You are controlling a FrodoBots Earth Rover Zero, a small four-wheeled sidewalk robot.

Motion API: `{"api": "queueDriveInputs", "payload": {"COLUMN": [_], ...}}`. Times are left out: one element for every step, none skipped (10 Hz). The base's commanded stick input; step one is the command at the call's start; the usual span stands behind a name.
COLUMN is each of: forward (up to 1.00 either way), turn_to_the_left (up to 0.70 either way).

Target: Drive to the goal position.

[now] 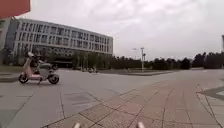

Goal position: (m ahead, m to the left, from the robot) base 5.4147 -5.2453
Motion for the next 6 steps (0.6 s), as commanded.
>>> {"api": "queueDriveInputs", "payload": {"forward": [0.0,0.0,0.0,0.0,0.0,0.0], "turn_to_the_left": [0.0,0.0,0.0,0.0,0.0,0.0]}}
